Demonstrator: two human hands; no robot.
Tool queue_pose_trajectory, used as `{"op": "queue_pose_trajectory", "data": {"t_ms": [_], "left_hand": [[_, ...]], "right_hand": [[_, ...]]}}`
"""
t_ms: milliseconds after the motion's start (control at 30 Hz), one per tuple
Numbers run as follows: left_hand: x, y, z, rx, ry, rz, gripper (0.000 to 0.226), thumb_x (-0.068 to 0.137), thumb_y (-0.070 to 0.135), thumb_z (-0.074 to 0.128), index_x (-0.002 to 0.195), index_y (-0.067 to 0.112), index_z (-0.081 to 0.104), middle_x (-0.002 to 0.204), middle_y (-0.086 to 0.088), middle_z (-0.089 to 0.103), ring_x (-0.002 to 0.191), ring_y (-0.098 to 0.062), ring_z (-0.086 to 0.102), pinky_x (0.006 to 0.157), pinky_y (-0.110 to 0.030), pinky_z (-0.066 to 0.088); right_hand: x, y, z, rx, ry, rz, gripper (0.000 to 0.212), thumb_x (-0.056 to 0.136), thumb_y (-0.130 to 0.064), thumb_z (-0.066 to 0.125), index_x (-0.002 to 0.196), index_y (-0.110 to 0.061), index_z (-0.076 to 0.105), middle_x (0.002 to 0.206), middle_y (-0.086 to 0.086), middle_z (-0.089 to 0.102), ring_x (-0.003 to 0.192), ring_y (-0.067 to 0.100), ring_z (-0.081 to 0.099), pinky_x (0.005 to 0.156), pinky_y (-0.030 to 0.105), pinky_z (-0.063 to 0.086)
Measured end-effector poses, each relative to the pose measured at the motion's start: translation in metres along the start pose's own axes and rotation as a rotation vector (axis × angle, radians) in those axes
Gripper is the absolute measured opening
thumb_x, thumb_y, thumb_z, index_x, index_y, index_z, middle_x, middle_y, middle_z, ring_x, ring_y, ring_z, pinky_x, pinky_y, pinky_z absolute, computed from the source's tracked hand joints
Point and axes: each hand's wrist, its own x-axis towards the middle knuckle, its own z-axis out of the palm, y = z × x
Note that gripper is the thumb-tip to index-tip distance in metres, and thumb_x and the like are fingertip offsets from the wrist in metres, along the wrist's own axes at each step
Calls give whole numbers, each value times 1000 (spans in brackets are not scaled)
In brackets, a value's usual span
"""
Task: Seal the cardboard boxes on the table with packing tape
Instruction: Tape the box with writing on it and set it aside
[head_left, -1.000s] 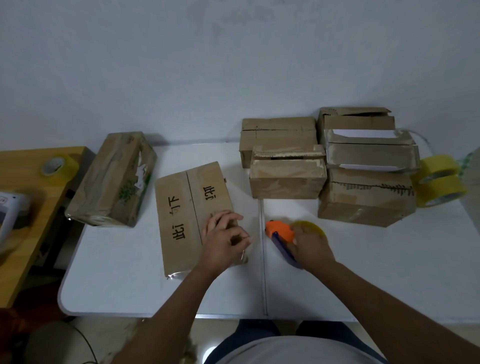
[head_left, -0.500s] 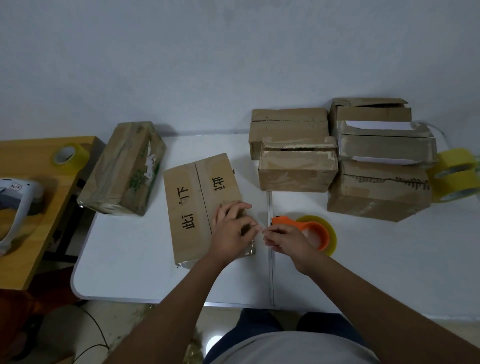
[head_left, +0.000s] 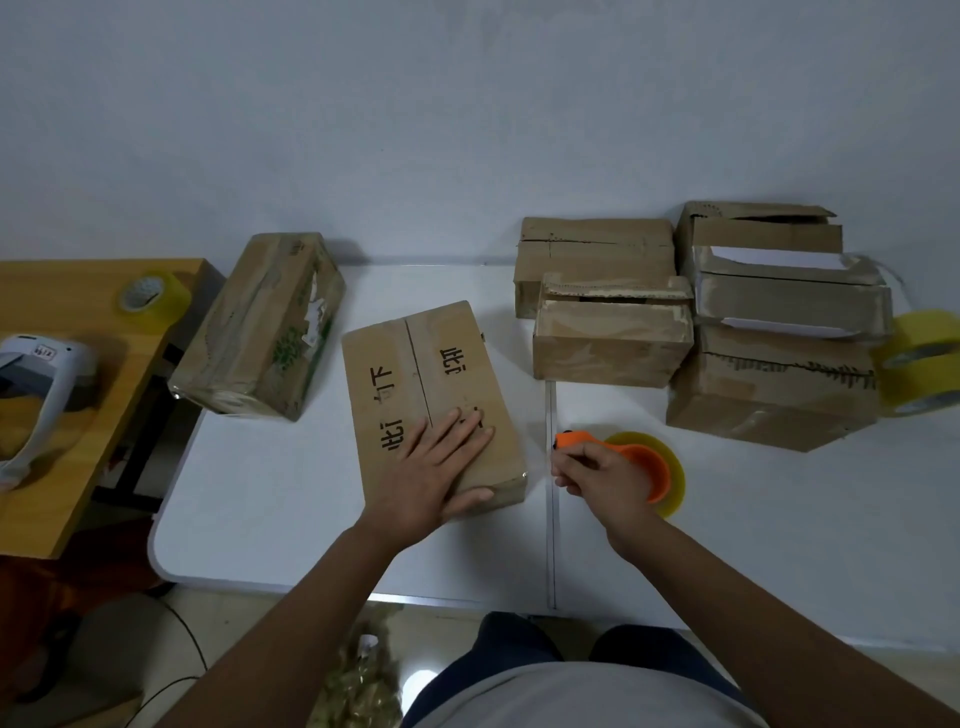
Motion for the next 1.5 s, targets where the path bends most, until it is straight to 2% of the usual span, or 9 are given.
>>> {"op": "queue_pose_trajectory", "data": {"t_ms": [233,333,467,767,900,1100,1233,1333,1500], "left_hand": [[-1,5,12,255,60,98,69,96,57,36,153,18,33,158,-3,37,145,-35,32,112,-57,24],[-1,9,5,250,54,77,76,89,65,51,149,20,36,155,-1,42,143,-35,36,112,-57,30],[18,32,-4,154,102,-89,74,85,82,42,128,24,55,133,3,58,127,-31,48,102,-55,38],[20,31,0,188,58,-78,77,81,77,49,141,29,45,140,2,50,131,-32,45,105,-56,37],[12,18,1,209,58,-10,75,90,74,37,150,29,37,146,2,47,137,-30,40,107,-53,37],[11,18,4,237,24,7,73,93,67,42,153,28,31,150,0,43,140,-34,35,111,-58,32],[13,20,3,226,8,2,72,93,64,45,153,26,32,151,-1,43,141,-35,34,110,-60,31],[13,19,3,211,-27,-12,71,95,64,40,154,26,28,152,-1,40,142,-35,30,112,-61,28],[13,19,1,213,-50,-17,71,95,65,38,154,27,27,152,-1,39,143,-34,29,113,-59,26]], "right_hand": [[1,5,6,-8,44,-34,10,95,-15,62,98,-11,70,87,3,71,81,12,66,68,15,48],[4,5,6,-11,38,-56,11,95,-18,62,95,-11,70,87,4,71,80,12,66,65,13,47],[6,8,6,-5,60,-72,13,95,-22,61,93,-13,70,85,4,71,78,11,64,67,16,44],[16,12,10,-50,49,-166,14,98,-20,57,94,-11,66,82,1,66,66,-6,57,70,16,43],[23,13,18,-151,18,-293,11,98,-17,54,91,-14,61,82,1,61,72,4,55,69,18,45],[37,23,42,-276,13,-480,14,100,-12,49,88,-14,54,81,0,56,75,15,54,67,32,45],[40,31,52,-274,36,-440,13,103,-15,43,94,-14,52,86,2,55,78,13,53,68,27,42],[46,36,53,-214,0,-329,18,104,-23,44,116,-13,54,106,1,58,95,9,57,77,21,46],[56,29,47,-343,-139,-221,27,105,-25,39,125,-17,56,115,3,64,103,17,60,83,30,49]]}}
